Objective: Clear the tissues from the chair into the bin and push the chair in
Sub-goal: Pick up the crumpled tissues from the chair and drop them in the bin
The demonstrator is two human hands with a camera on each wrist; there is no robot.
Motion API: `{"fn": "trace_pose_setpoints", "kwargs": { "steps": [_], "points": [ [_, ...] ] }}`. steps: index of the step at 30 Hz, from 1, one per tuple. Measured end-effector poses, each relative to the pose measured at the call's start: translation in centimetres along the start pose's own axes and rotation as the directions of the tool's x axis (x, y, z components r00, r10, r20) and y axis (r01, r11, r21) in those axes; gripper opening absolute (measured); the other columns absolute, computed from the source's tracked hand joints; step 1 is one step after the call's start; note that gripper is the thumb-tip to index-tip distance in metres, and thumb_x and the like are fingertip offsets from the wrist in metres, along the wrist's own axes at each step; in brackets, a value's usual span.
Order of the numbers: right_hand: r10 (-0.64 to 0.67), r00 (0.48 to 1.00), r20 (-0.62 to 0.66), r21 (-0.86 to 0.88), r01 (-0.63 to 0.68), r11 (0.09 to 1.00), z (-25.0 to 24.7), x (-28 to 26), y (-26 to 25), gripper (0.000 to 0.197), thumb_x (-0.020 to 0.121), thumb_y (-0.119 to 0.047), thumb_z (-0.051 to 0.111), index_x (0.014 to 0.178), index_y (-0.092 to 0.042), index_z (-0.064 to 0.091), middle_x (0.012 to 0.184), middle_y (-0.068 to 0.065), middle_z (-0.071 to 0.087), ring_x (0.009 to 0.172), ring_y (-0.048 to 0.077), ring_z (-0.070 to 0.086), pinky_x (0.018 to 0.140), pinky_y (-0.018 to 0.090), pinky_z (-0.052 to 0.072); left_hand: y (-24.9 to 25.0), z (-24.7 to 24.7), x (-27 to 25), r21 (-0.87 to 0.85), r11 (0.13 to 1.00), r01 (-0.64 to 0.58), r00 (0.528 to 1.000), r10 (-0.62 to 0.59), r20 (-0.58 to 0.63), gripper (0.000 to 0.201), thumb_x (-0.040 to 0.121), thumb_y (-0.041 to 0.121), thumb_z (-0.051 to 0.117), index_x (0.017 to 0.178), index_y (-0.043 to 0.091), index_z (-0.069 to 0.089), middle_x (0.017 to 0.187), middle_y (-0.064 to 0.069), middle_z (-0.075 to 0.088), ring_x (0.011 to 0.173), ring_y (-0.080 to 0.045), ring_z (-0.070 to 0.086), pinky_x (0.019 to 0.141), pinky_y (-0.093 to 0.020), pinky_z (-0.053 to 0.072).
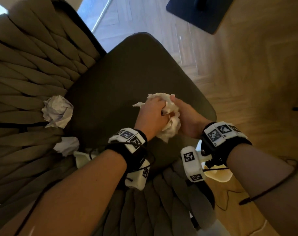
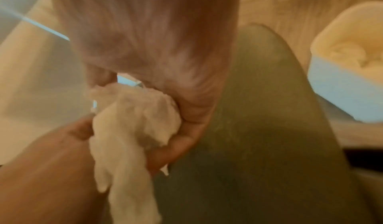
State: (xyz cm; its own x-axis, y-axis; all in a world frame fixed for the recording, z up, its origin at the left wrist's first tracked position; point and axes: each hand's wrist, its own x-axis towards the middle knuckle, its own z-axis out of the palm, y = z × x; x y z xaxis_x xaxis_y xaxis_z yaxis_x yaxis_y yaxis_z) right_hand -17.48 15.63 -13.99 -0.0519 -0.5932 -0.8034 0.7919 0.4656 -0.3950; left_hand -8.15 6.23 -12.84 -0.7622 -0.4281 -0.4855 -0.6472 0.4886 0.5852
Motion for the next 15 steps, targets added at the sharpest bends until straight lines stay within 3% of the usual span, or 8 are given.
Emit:
{"fn": "trace_pose_setpoints", "kwargs": {
  "steps": [3,6,8,10,11,12,14,15],
  "points": [
    [-0.135,0.982,-0.132,-0.038,0.131,0.991,-3.7,-1.0,0.4,0.040,0.098,-0.027,0.046,0.132,-0.010,0.053,0.120,0.017,0.065,0.105,0.029,0.063,0.090,0.039,0.050,3.2,2.2,2.0,0.089,0.994,-0.064,0.998,0.062,0.027,0.033,0.084,0.026,0.058,0.116,0.021,0.057,0.124,0.000,0.053,0.115,-0.021,0.048,0.099,-0.043,0.043],
    [-0.288,0.862,-0.418,-0.134,0.255,0.958,-9.1,-2.3,1.2,0.030,0.090,-0.024,0.055,0.117,-0.010,0.061,0.116,0.015,0.068,0.102,0.029,0.066,0.095,0.048,0.051,7.0,4.4,3.7,-0.004,0.995,-0.095,0.985,0.095,0.143,0.051,0.079,0.037,0.065,0.125,0.024,0.048,0.118,0.000,0.054,0.110,-0.022,0.050,0.095,-0.046,0.045],
    [-0.287,0.732,-0.618,-0.208,0.199,0.958,-13.8,-3.3,2.9,0.029,0.090,-0.024,0.053,0.116,-0.016,0.060,0.115,0.011,0.067,0.102,0.027,0.063,0.095,0.049,0.050,9.1,5.7,4.7,0.041,0.986,-0.161,0.964,0.148,0.222,0.059,0.078,0.043,0.067,0.129,0.025,0.044,0.115,0.001,0.057,0.109,-0.022,0.051,0.095,-0.047,0.045],
    [-0.259,0.631,-0.731,-0.271,0.080,0.959,-19.0,-4.5,5.3,0.037,0.090,-0.024,0.048,0.123,-0.009,0.056,0.119,0.011,0.063,0.104,0.029,0.060,0.093,0.045,0.048,11.1,7.0,5.7,0.089,0.971,-0.222,0.949,0.194,0.248,0.053,0.082,0.041,0.065,0.129,0.024,0.046,0.110,0.000,0.060,0.103,-0.021,0.055,0.094,-0.045,0.047],
    [-0.215,0.608,-0.764,-0.278,-0.010,0.960,-21.4,-4.8,6.8,0.039,0.091,-0.023,0.046,0.124,-0.004,0.054,0.125,0.017,0.060,0.110,0.034,0.058,0.093,0.042,0.046,12.0,7.6,6.2,0.108,0.961,-0.254,0.944,0.221,0.245,0.047,0.084,0.038,0.063,0.126,0.022,0.049,0.107,-0.001,0.061,0.098,-0.019,0.057,0.091,-0.043,0.049],
    [-0.137,0.623,-0.770,-0.278,-0.135,0.951,-23.3,-5.0,8.2,0.040,0.094,-0.020,0.044,0.128,-0.001,0.051,0.131,0.022,0.055,0.117,0.036,0.054,0.094,0.039,0.043,12.6,8.2,6.8,0.131,0.952,-0.278,0.941,0.243,0.236,0.040,0.086,0.036,0.062,0.122,0.021,0.052,0.105,-0.001,0.061,0.093,-0.018,0.058,0.089,-0.041,0.051],
    [0.042,0.639,-0.768,-0.238,-0.345,0.908,-25.6,-4.8,11.2,0.040,0.099,-0.013,0.036,0.136,0.000,0.044,0.143,0.021,0.043,0.131,0.033,0.044,0.102,0.036,0.036,13.3,9.4,7.8,0.180,0.932,-0.314,0.936,0.271,0.227,0.029,0.089,0.032,0.060,0.113,0.018,0.057,0.103,-0.003,0.061,0.091,-0.019,0.059,0.088,-0.039,0.051],
    [0.084,0.608,-0.789,-0.210,-0.397,0.894,-26.6,-4.7,12.7,0.040,0.100,-0.013,0.034,0.137,-0.001,0.042,0.145,0.020,0.041,0.132,0.032,0.042,0.105,0.036,0.035,13.5,10.2,8.3,0.205,0.920,-0.335,0.929,0.286,0.236,0.026,0.090,0.031,0.058,0.111,0.017,0.059,0.104,-0.003,0.060,0.093,-0.019,0.058,0.089,-0.039,0.050]
  ]
}}
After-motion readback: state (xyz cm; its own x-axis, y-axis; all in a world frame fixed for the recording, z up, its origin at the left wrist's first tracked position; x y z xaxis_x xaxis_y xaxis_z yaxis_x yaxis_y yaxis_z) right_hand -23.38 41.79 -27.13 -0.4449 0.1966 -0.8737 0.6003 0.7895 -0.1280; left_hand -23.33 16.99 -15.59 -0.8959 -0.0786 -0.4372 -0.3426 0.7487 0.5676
